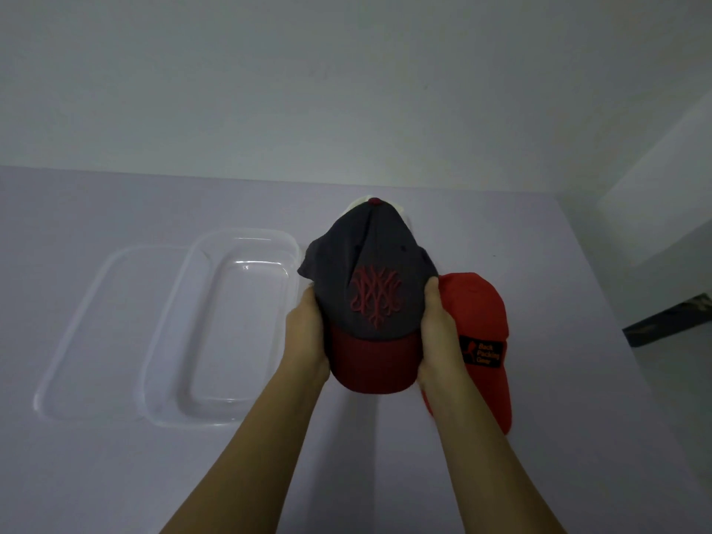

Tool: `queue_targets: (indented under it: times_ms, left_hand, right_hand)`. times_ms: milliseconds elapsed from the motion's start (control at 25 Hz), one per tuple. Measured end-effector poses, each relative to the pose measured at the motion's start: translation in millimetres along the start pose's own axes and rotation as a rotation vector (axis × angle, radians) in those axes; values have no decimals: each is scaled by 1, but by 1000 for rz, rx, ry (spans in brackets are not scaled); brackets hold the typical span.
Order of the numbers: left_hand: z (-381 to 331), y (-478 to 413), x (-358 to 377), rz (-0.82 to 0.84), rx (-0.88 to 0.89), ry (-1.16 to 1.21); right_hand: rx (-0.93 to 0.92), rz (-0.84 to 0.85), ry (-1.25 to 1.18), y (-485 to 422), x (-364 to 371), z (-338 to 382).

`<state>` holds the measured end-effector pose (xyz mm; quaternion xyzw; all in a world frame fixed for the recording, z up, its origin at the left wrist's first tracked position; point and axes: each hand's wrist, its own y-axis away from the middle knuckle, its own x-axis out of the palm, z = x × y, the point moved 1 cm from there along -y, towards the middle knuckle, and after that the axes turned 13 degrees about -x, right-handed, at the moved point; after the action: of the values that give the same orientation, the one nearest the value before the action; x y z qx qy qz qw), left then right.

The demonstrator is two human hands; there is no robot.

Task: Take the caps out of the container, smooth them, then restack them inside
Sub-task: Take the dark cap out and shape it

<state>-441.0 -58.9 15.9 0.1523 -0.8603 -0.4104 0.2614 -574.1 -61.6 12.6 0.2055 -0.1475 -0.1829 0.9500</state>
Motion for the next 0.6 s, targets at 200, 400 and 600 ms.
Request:
queue_targets:
  times_ms: [200, 400, 600]
  left_hand:
    - [4, 7, 4, -72, -60, -223]
    - [5, 15, 8, -25, -186, -110]
    - [8, 20, 4, 34, -188, -54]
  right_hand:
    - [-60, -10, 63, 5, 3, 6]
    - [248, 63, -143, 10, 10, -13]
    - [230, 82, -130, 6, 13, -15]
